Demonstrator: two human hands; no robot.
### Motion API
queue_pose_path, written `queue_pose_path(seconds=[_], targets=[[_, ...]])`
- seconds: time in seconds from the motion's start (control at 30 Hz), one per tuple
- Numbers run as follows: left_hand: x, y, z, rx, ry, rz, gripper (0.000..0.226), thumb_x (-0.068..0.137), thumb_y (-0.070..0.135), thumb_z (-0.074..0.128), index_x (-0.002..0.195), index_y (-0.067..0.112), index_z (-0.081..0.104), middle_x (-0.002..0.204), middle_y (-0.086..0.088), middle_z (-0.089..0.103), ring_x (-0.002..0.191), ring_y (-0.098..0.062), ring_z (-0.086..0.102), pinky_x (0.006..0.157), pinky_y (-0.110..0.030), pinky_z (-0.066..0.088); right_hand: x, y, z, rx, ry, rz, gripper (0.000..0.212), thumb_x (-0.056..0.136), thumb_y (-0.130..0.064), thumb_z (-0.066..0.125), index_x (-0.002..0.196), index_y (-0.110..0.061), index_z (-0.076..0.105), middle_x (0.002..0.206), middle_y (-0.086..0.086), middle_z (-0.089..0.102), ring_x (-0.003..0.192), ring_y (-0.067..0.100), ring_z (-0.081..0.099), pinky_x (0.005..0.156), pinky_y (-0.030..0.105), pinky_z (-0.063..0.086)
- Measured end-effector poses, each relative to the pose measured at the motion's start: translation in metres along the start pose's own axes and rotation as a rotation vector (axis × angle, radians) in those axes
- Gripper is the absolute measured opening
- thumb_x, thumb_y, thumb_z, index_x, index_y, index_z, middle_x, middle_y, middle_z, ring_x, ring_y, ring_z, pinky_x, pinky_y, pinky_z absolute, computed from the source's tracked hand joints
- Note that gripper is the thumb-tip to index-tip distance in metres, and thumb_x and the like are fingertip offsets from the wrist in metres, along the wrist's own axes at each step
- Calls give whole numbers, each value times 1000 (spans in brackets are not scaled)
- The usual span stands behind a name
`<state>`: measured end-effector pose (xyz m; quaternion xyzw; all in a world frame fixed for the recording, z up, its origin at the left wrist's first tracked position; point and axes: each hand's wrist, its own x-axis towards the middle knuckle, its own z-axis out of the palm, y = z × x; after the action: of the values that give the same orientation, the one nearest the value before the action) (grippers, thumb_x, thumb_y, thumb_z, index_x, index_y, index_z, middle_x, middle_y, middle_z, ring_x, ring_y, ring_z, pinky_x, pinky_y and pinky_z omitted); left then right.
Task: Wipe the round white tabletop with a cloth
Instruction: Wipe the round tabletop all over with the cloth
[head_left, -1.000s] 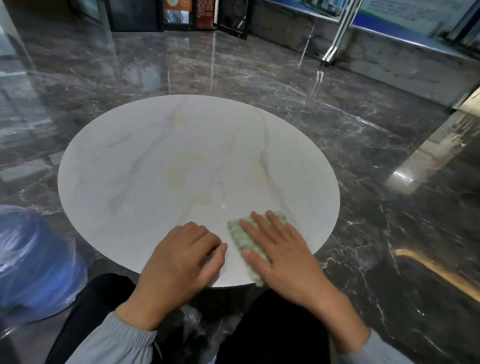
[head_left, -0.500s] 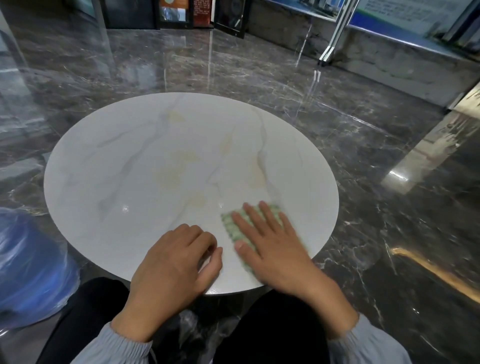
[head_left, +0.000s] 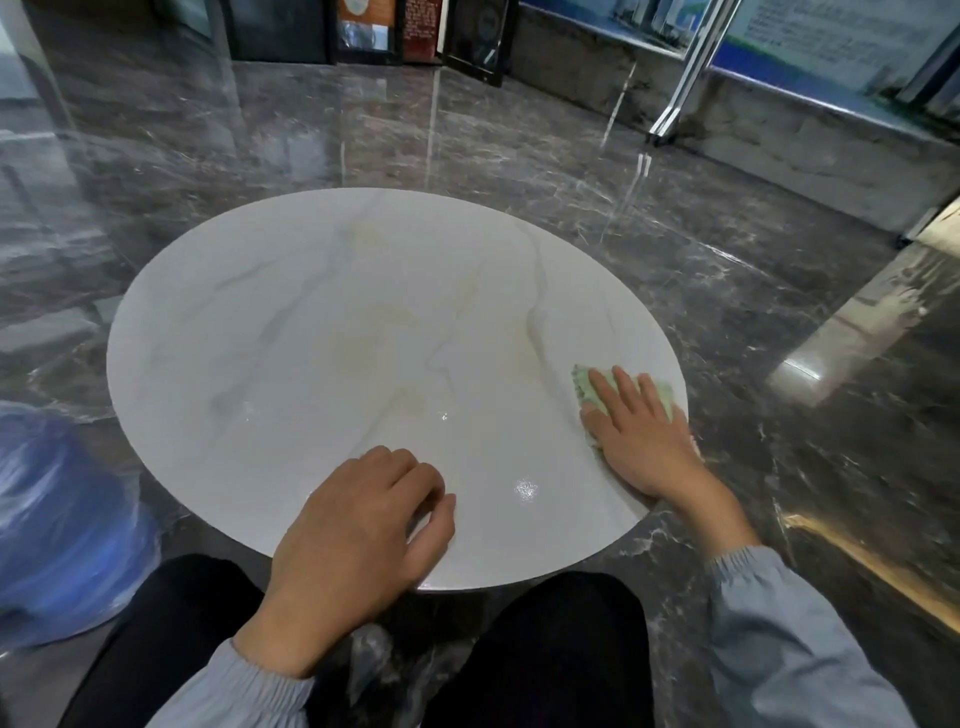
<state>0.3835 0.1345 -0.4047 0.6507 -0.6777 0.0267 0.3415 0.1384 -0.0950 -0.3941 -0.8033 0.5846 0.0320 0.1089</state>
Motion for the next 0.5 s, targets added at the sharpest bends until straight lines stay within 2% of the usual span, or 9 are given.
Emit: queue_pose_path(seconds=[0.13, 0.23, 0.33, 0.43, 0.5], targets=[[0, -3, 3, 10, -3, -4, 20, 97, 35, 63, 83, 21, 66, 76, 8, 53, 70, -17, 48, 63, -39, 46, -70, -55, 31, -47, 62, -340, 62, 97, -69, 1, 156, -56, -14, 168, -22, -19, 152, 7, -29, 124, 45, -12], [-2, -5, 5, 5, -5, -5, 19, 97, 36, 62, 83, 24, 64, 76, 10, 50, 71, -16, 47, 63, -39, 45, -92, -55, 39, 9, 33, -473, 60, 98, -74, 4, 154, -61, -11, 167, -28, -18, 149, -1, -30, 122, 39, -13], [-1, -5, 5, 0, -5, -11, 20, 98, 37, 60, 83, 24, 63, 76, 10, 50, 71, -16, 47, 63, -39, 45, -59, -23, 23, -1, 30, -371, 61, 98, -74, 10, 155, -62, -6, 166, -28, -16, 151, 0, -25, 125, 41, -9], [-1, -3, 2, -3, -18, -18, 21, 98, 36, 60, 82, 23, 64, 75, 9, 50, 70, -17, 48, 63, -40, 45, -13, 24, 3, 20, 36, -106, 60, 104, -64, 18, 161, -51, 3, 170, -20, -6, 157, 11, -14, 127, 49, -3], [-1, -2, -1, -2, -22, -18, 21, 98, 35, 61, 82, 22, 65, 74, 8, 52, 70, -17, 48, 63, -40, 46, 4, 42, -4, 72, 21, -12, 62, 106, -59, 19, 164, -42, 6, 172, -14, -5, 158, 14, -14, 127, 52, -4]])
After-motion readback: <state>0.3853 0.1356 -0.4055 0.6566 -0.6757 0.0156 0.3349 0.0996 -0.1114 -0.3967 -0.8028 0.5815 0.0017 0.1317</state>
